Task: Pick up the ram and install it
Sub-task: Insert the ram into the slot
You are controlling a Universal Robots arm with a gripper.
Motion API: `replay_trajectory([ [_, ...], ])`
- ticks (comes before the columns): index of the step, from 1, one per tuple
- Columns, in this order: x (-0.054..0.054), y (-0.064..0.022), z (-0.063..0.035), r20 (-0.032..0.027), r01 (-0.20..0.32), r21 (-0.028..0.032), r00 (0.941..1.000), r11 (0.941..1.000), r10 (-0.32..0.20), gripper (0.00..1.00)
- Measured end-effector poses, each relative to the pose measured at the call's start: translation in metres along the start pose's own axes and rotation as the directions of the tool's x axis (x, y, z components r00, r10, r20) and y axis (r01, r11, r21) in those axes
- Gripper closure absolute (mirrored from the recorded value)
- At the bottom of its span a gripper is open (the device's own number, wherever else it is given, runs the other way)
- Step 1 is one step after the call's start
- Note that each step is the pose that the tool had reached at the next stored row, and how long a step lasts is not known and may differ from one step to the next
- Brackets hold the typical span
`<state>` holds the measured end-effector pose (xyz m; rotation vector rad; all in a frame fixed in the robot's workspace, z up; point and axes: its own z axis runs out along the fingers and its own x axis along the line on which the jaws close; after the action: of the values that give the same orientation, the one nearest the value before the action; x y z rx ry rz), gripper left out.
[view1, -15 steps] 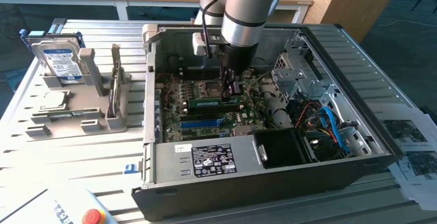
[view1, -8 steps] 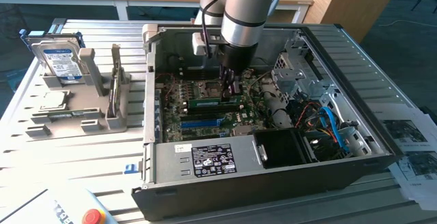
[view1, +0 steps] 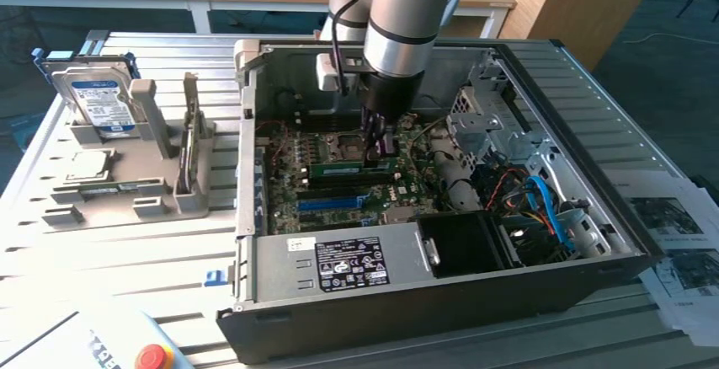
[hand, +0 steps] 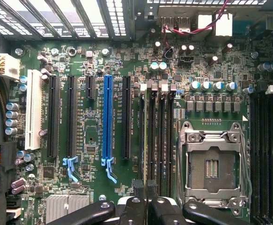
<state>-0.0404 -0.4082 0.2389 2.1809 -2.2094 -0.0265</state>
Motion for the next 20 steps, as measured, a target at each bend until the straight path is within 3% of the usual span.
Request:
replay_trajectory([
  [20,-0.0001,-0.0004,0.0042,0.0001,-0.002,0.0000,1.0000,1.0000,0.002,0.88],
])
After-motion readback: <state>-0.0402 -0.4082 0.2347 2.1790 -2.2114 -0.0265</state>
